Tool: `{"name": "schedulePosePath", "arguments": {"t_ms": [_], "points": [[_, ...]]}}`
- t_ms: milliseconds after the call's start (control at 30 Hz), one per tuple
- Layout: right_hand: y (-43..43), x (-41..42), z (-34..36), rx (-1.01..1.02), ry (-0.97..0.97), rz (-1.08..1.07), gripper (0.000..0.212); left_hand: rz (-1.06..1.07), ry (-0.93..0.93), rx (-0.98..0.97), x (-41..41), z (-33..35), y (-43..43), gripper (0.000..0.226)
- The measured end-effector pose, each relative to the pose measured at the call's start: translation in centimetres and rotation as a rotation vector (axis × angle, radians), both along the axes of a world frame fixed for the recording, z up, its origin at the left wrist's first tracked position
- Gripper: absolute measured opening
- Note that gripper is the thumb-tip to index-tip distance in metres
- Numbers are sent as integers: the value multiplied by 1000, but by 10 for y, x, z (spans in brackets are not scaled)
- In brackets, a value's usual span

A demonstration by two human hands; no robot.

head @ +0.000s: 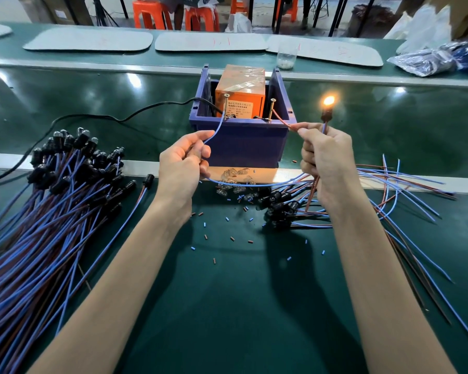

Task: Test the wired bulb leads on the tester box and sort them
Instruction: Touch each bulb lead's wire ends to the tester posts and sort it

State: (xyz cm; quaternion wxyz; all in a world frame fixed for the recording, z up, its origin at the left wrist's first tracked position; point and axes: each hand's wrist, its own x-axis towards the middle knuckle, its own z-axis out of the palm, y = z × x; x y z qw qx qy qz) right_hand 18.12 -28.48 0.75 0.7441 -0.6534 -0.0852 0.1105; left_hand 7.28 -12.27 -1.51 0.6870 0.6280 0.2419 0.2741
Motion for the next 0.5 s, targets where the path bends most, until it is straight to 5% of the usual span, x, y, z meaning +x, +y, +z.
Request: {"name": "schedulePosePath", "arguments": {"t_ms": [500], "points": [[5, -7, 1, -60, -37, 15, 26, -51, 23, 38, -4, 6, -1, 31]]}}
